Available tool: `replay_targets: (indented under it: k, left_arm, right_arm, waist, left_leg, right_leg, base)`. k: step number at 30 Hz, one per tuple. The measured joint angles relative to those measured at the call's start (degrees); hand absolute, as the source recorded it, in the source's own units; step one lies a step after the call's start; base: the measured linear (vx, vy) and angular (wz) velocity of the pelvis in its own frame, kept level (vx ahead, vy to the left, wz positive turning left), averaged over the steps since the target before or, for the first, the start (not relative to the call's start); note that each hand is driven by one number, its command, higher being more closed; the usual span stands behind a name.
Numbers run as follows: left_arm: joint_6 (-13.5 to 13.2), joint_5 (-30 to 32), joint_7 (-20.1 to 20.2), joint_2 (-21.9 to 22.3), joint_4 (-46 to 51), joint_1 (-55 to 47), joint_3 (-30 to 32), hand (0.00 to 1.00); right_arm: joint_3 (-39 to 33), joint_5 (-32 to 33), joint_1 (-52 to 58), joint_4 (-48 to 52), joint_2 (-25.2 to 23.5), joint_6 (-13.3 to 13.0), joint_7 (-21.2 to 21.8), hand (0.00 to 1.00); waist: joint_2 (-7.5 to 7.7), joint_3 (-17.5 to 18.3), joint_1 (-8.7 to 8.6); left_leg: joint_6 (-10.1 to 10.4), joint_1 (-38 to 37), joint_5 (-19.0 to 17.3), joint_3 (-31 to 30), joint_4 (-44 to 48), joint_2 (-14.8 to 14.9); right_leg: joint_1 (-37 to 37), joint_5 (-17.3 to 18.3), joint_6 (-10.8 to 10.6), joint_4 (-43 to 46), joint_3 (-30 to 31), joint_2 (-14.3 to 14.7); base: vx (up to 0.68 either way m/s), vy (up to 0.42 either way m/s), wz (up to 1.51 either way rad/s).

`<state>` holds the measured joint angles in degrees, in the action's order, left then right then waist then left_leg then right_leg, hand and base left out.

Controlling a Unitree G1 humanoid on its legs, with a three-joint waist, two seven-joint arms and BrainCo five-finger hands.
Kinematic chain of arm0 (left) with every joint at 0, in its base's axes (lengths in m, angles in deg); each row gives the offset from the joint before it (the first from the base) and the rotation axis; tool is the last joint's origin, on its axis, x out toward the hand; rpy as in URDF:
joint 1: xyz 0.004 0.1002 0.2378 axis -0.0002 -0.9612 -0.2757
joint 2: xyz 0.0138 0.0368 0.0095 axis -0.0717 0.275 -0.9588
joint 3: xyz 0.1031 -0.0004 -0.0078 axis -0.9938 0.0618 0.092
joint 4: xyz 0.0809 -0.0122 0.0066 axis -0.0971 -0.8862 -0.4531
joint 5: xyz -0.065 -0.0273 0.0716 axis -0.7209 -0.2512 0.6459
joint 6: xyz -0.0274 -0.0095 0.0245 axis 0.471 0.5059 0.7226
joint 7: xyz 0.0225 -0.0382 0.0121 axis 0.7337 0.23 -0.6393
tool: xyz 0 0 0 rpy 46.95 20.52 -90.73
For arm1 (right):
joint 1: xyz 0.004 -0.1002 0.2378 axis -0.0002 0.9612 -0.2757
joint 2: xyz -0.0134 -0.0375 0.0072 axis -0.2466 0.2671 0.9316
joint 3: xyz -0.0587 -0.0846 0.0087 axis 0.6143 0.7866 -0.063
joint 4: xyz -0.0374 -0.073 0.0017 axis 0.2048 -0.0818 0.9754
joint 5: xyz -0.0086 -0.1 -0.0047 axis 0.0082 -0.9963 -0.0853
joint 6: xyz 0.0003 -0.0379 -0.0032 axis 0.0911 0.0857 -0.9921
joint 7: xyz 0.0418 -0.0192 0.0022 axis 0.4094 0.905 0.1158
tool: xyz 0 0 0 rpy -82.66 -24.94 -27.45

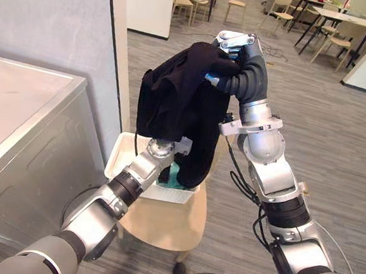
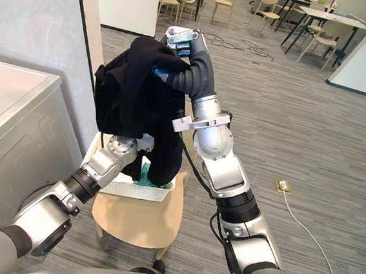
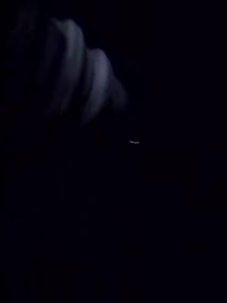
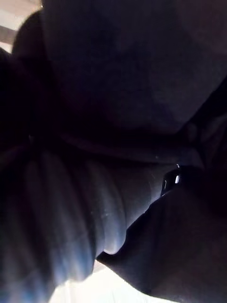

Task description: Pick up the laundry basket with both hands and put the clothes into the washing machine.

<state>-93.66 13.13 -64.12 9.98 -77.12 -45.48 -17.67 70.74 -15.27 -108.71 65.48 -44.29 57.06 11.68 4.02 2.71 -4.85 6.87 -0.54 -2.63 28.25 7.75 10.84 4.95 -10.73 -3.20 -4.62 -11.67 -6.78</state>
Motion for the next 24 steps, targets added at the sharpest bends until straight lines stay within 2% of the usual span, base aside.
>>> replay_targets:
  k: [1,2,7,10,16,18,24]
  left_arm:
    - [0.00,0.65,-0.13,0.21,0.06,0.00,0.14,1.00]
    - [0.00,0.72,-0.14,0.26,0.13,0.00,0.22,1.00]
    - [-0.07,3.64,-1.06,0.69,3.01,-2.08,2.05,1.00]
    - [-0.07,3.75,-1.08,-0.10,4.09,-2.14,3.30,1.00]
    - [-0.35,2.87,-1.42,-0.36,5.10,-2.76,6.88,1.00]
    - [-0.43,2.64,-1.35,-0.53,8.86,-5.38,8.36,1.00]
    - [-0.59,2.70,-1.27,-1.24,9.20,-6.52,13.30,1.00]
  right_arm:
    - [-0.76,0.00,0.75,0.00,-0.26,0.00,-0.05,1.00]
    - [-1.26,0.00,1.16,-0.03,-0.63,0.01,-0.11,0.00]
    - [-3.26,-0.02,4.73,-0.02,-1.61,0.28,-0.69,0.00]
    - [-3.61,-1.78,6.22,-0.01,-1.68,0.55,-0.75,0.00]
    - [-5.73,-0.90,9.92,0.01,-1.74,1.00,0.18,0.00]
    - [-8.61,0.67,12.78,0.11,-1.72,1.01,0.62,0.00]
    - [-13.78,0.56,17.40,0.14,-0.86,1.19,2.09,0.00]
  waist:
    - [-0.02,0.00,0.01]
    - [-0.02,0.00,0.01]
    - [-0.06,-0.02,-0.05]
    - [-0.09,-0.05,-0.02]
    - [-0.32,-0.14,-0.04]
    - [-0.67,-0.21,-0.13]
    - [-2.44,-0.36,-0.80]
  left_leg:
    - [0.00,0.00,0.00,-0.12,0.00,0.00]
    - [0.00,0.00,0.00,-0.14,0.00,0.00]
    - [-0.05,-0.01,-0.05,-0.39,0.00,-0.06]
    - [-0.01,-0.01,-0.11,-0.33,0.00,-0.11]
    - [-0.06,-0.39,-0.48,-0.24,0.05,-0.31]
    - [-0.03,-0.47,-0.82,-0.23,0.16,-0.37]
    - [-0.20,-0.65,-1.84,-0.34,1.05,-0.36]
  right_leg:
    - [-0.04,0.00,0.00,0.00,0.00,0.01]
    - [-0.04,0.00,0.00,0.00,0.00,0.01]
    - [-0.02,-0.11,-0.15,0.00,0.05,0.01]
    - [0.33,-0.03,-0.07,-0.02,0.27,0.01]
    - [0.47,-0.10,0.00,-0.07,1.21,0.02]
    - [0.55,-0.08,-0.03,-0.22,1.49,0.02]
    - [0.51,-0.67,-0.79,-0.02,2.41,0.07]
  base:
    - [0.00,0.000,0.00]
    - [0.00,0.000,0.00]
    - [0.00,0.003,-0.02]
    - [0.00,0.001,-0.03]
    - [-0.01,0.011,-0.07]
    - [0.00,0.015,-0.07]
    - [0.01,0.012,-0.11]
